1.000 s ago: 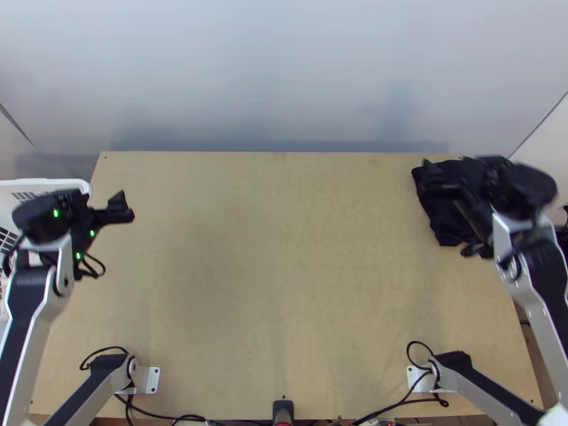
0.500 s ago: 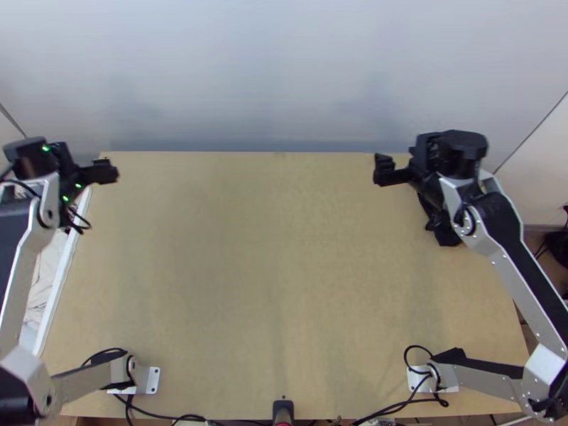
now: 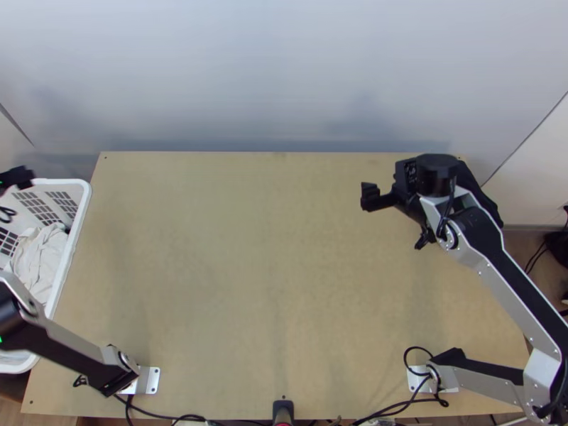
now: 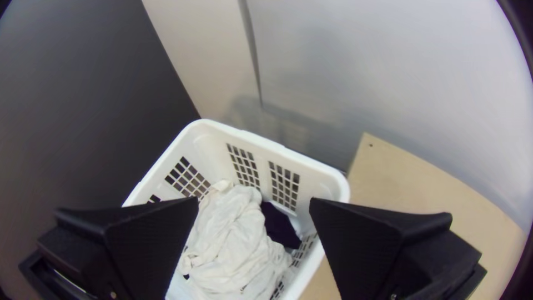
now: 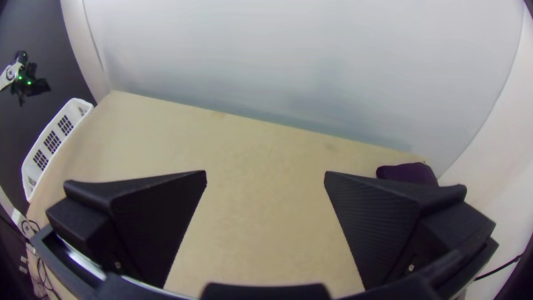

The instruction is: Fold the t-shirt

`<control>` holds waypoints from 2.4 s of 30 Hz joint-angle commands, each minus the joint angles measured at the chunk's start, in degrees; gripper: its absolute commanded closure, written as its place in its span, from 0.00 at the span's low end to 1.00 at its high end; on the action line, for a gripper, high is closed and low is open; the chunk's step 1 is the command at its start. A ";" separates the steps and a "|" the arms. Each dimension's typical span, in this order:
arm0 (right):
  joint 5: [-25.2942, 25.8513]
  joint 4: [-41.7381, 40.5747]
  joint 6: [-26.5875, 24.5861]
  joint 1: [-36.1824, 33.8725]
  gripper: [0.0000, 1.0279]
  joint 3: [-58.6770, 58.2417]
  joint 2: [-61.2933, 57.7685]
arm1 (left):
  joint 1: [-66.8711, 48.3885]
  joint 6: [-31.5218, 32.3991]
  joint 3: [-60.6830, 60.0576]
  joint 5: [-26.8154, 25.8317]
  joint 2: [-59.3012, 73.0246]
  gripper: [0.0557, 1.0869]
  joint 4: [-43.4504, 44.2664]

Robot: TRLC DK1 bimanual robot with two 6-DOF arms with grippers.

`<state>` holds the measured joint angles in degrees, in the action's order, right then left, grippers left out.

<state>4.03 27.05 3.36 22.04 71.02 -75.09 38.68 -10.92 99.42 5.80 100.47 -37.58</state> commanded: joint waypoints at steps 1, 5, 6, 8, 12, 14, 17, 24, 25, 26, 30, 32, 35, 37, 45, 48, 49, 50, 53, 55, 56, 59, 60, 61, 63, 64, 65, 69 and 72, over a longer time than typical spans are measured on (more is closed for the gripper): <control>0.10 -0.33 -0.37 1.07 0.04 -4.58 1.70 | 9.49 -3.94 18.53 -0.44 17.92 0.05 -4.96; 0.10 -0.50 -0.54 1.07 0.04 -4.40 1.70 | 12.04 -6.05 27.15 -0.35 27.42 0.05 -6.89; 0.10 -0.50 -0.54 1.07 0.04 -4.40 1.61 | 12.56 -7.45 27.32 -0.35 28.65 0.05 -6.54; 0.01 -0.50 -0.63 1.16 0.04 -4.67 1.61 | 13.36 -9.74 27.32 0.00 31.46 0.05 -4.08; 0.01 -0.50 -0.72 1.51 0.04 -5.11 1.53 | 14.59 -12.29 29.61 0.53 37.52 0.05 -1.79; 0.01 -0.50 -0.72 1.69 0.04 -5.19 1.35 | 14.76 -13.43 30.40 0.53 39.98 0.05 -1.09; 0.01 -0.50 -1.16 1.69 0.04 -5.19 1.09 | 14.59 -13.96 30.57 0.53 42.53 0.05 -0.56; 0.10 -0.50 -1.69 1.60 0.04 -5.28 0.82 | 12.92 -14.75 30.57 2.55 46.31 0.05 -2.76; 0.01 -0.50 -1.69 1.60 0.04 -5.55 0.82 | 12.74 -14.66 30.57 2.46 46.58 0.05 -3.11; 0.10 -0.50 -1.69 1.60 0.04 -5.81 0.82 | 12.48 -14.48 30.57 2.46 47.02 0.05 -3.37; 0.19 -0.42 -1.95 1.25 0.04 -5.99 0.82 | 11.86 -13.16 30.57 2.99 49.12 0.05 -0.65; 0.19 -0.42 -2.21 1.25 0.04 -5.90 0.38 | 11.16 -12.81 30.57 5.45 50.35 0.05 2.60; 0.27 0.11 -2.65 1.34 0.04 -5.99 0.03 | 10.19 -12.81 30.66 6.06 52.38 0.05 3.31; 0.36 0.29 -3.44 1.25 0.04 -6.25 -0.23 | 9.66 -12.81 30.66 6.15 53.69 0.05 3.31; 1.86 1.25 -4.59 1.25 0.04 -5.28 -1.90 | 8.08 -12.90 31.19 6.06 58.18 0.05 3.39; 2.73 1.52 -5.11 1.07 0.04 -5.28 -2.52 | 7.91 -12.90 31.63 6.06 59.23 0.06 4.45; 3.00 1.60 -5.29 0.98 0.04 -5.19 -2.61 | 7.91 -12.90 31.72 6.06 59.67 0.06 5.24; 3.09 1.60 -5.29 0.90 0.04 -5.02 -2.78 | 7.91 -12.99 31.72 6.06 59.93 0.12 5.24; 3.17 2.04 -5.29 0.81 0.04 -4.32 -3.31 | 8.08 -14.31 31.72 6.06 61.34 0.44 5.24; 3.44 2.13 -5.38 0.63 0.04 -4.14 -3.75 | 8.52 -14.75 31.89 5.53 61.87 0.97 7.44; 3.61 2.13 -5.55 0.63 0.04 -4.05 -4.01 | 8.79 -13.96 31.89 5.71 61.78 0.96 9.02; 4.14 2.13 -5.82 0.28 0.04 -4.05 -4.54 | 9.49 -13.25 31.89 5.97 59.76 0.96 12.01; 4.14 2.13 -5.73 0.28 0.04 -4.05 -4.72 | 9.49 -13.34 31.89 5.97 58.62 0.96 11.74; 4.14 2.13 -5.64 0.28 0.04 -4.14 -4.80 | 9.49 -13.60 31.89 5.97 57.21 0.96 11.39; 4.14 2.13 -5.46 0.37 0.04 -4.32 -4.89 | 9.40 -14.57 31.89 5.97 53.96 0.96 11.13; 4.14 2.13 -5.38 0.37 0.04 -4.58 -4.89 | 9.40 -15.27 31.89 5.97 52.02 0.96 10.95; 4.14 2.13 -5.38 0.37 0.04 -4.75 -4.98 | 9.31 -15.80 31.89 5.97 49.92 0.96 10.95; 4.23 2.13 -5.29 0.37 0.04 -4.93 -4.89 | 8.87 -18.17 31.80 5.97 40.69 0.96 9.37; 4.23 2.13 -5.29 0.28 0.04 -4.84 -4.63 | 8.70 -18.88 31.72 6.15 34.71 0.87 7.00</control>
<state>8.16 29.21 -2.13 22.41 66.30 -79.81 47.72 -27.73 131.24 11.81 147.00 -27.88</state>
